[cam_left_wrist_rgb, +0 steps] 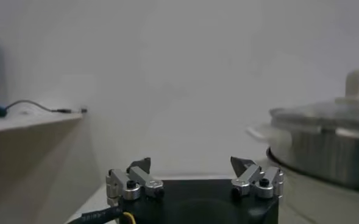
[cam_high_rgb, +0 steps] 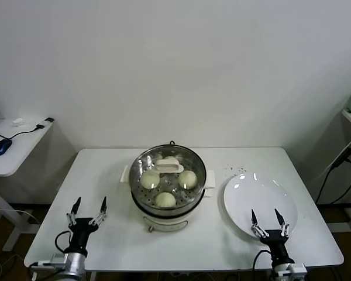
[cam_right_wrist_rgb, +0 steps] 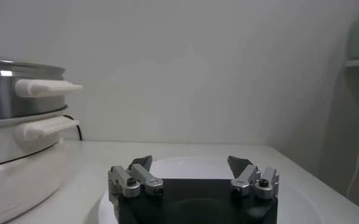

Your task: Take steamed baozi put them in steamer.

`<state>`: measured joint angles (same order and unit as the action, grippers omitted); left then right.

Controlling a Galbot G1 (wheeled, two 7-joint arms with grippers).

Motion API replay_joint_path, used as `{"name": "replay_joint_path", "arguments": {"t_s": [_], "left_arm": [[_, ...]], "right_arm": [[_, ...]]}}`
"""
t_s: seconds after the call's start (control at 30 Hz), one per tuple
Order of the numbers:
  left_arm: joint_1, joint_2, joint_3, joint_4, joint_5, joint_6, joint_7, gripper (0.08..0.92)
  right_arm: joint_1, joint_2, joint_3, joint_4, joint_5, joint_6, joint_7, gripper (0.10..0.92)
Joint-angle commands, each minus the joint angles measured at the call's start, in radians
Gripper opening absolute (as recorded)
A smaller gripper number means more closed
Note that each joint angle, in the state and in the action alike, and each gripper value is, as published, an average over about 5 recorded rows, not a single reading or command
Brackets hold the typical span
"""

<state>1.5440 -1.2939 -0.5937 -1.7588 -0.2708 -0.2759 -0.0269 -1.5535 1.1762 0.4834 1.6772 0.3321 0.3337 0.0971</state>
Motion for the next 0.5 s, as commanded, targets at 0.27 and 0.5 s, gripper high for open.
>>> {"name": "replay_joint_path", "arguments": {"t_s": [0.27,0.5], "left_arm": [[0.034,-0.004,0.034,0.082,0.003,-0.121,0.018,0.823],[0.035,-0.006,0.039,0.078,0.008,-0.12,0.016,0.823]], "right_arm": [[0.01,-0.002,-0.015,-0.014,0.005,0.004,0.002,0.823],[0.007,-0.003,-0.015,-0.011,0.004,0.005,0.003,0.823]]}}
